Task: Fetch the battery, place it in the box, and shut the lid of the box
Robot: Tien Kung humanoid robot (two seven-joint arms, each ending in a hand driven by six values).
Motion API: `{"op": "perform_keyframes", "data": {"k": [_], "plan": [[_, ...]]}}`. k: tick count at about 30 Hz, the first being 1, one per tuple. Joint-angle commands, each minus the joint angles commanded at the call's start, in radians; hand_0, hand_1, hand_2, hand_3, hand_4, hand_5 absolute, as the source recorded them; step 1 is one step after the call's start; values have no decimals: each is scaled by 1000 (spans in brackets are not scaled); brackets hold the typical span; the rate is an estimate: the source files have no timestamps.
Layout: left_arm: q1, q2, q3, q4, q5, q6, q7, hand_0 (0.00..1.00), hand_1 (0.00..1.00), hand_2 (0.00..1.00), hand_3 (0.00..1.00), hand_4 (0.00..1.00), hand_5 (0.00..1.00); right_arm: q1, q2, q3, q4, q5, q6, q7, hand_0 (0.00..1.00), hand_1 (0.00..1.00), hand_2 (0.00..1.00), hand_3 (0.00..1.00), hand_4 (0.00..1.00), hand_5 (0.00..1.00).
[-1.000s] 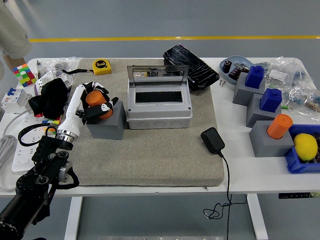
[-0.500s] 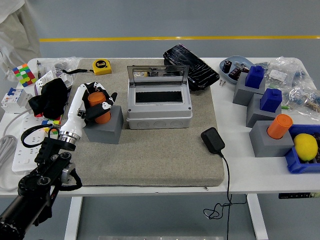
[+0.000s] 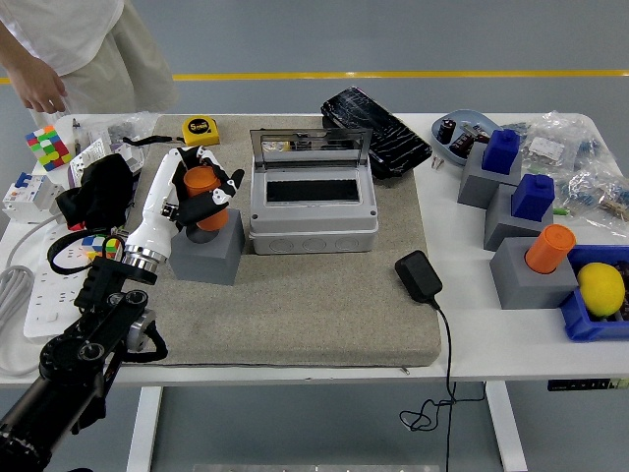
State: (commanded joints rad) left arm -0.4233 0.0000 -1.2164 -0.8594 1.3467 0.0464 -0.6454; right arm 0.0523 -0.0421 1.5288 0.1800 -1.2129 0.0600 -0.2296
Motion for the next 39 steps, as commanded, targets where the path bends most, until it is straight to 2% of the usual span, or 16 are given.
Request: {"op": "perform_keyframes", "data": {"k": [3,7,8,9,12,16,20,21,22,25,26,27,32,33,38,39], "plan": [[-26,0,57,-45,84,11,3,10,84,195,230,587,2,0,0,2,0,-2,0,0,770,720,729,754,998,642],[-91,0,169,-74,211,48,42,10,84,195,230,587,2,1,-1,2,0,-2,-2,0,770,720,729,754,998,642],[-106,0,193,-76,235,51,47,10,84,195,230,587,2,1,-2,2,0,-1,-2,1,770,720,729,754,998,642],[-121,0,216,-76,258,52,51,15,88,197,232,629,2,1,-2,1,0,-1,-2,1,770,719,729,753,998,642],[-179,0,288,-67,338,69,62,15,88,197,232,629,2,3,-2,-2,0,-1,-2,1,770,719,729,753,998,642],[-237,0,335,-41,443,90,96,14,88,200,234,637,2,5,-3,-2,0,-3,-3,0,770,720,729,754,998,641],[-288,0,353,1,564,109,128,14,88,200,234,637,2,7,-4,-4,0,-4,-3,0,770,720,729,754,998,641],[-299,0,355,12,593,111,138,19,92,206,244,689,2,8,-4,-4,0,-5,-3,-1,769,719,729,754,998,641],[-314,0,360,28,620,113,147,19,92,206,244,689,2,8,-5,-4,0,-7,-3,-1,769,719,729,754,998,641],[-346,0,370,72,664,117,164,19,92,206,244,689,2,8,-6,-4,0,-13,-3,-3,769,719,729,754,998,641],[-356,0,370,91,671,117,167,19,92,206,244,689,2,8,-6,-3,0,-17,-2,-4,769,719,729,754,998,641],[-363,0,369,106,676,119,170,29,99,210,256,750,2,8,-6,-2,0,-19,-3,-5,769,719,729,753,998,640],[-374,0,348,161,684,124,183,29,99,210,256,750,2,8,-6,-10,0,-20,-2,-5,769,719,729,753,998,640],[-374,0,344,167,684,125,182,37,110,218,266,821,2,7,-6,-12,0,-21,-1,-5,769,718,728,752,998,640],[-368,0,336,194,668,132,180,37,110,218,266,821,2,10,-6,-22,0,-17,-1,-3,769,718,728,752,998,640],[-367,0,338,196,664,132,180,63,144,233,298,921,2,10,-6,-23,0,-15,-1,-2,769,719,728,752,998,640]]}}
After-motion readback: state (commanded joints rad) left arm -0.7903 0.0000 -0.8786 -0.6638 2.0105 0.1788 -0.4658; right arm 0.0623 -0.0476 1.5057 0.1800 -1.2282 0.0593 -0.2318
